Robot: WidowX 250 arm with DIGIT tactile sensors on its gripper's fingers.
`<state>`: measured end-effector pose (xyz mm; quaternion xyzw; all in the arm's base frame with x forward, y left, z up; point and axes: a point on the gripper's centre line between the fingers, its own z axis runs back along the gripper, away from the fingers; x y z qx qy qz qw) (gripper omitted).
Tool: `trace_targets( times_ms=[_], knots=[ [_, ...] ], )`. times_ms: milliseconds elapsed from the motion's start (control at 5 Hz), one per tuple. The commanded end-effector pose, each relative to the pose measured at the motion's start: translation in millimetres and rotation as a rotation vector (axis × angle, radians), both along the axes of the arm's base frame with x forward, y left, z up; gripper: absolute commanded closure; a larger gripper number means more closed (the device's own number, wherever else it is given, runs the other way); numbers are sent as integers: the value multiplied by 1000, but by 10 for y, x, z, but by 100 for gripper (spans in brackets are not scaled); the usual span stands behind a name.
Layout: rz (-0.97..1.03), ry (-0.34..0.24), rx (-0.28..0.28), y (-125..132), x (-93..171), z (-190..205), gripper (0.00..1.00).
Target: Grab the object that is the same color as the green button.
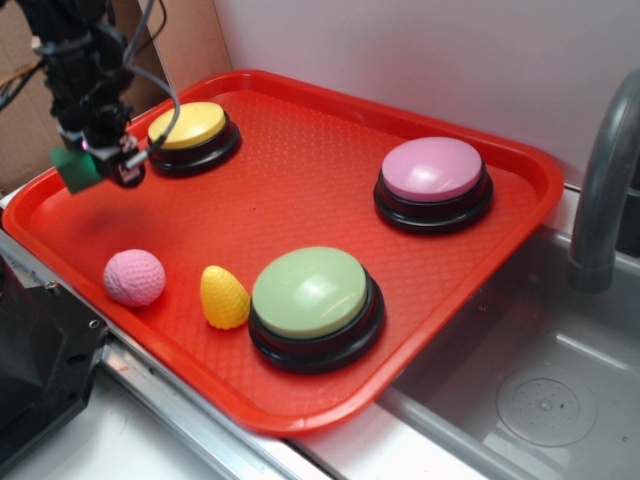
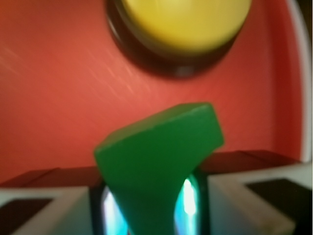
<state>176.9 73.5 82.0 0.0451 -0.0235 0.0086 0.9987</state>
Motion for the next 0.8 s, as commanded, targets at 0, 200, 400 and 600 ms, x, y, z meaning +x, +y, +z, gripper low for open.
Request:
trace_targets(
  times_ms=[0, 200, 400, 600],
  knots=[
    [-12, -68, 13, -255, 181, 748, 100],
    [-13, -60, 17, -374, 269, 874, 100],
    [6, -51, 4, -441, 355, 944, 100],
    [32, -32, 17, -448, 418, 864, 100]
  ],
)
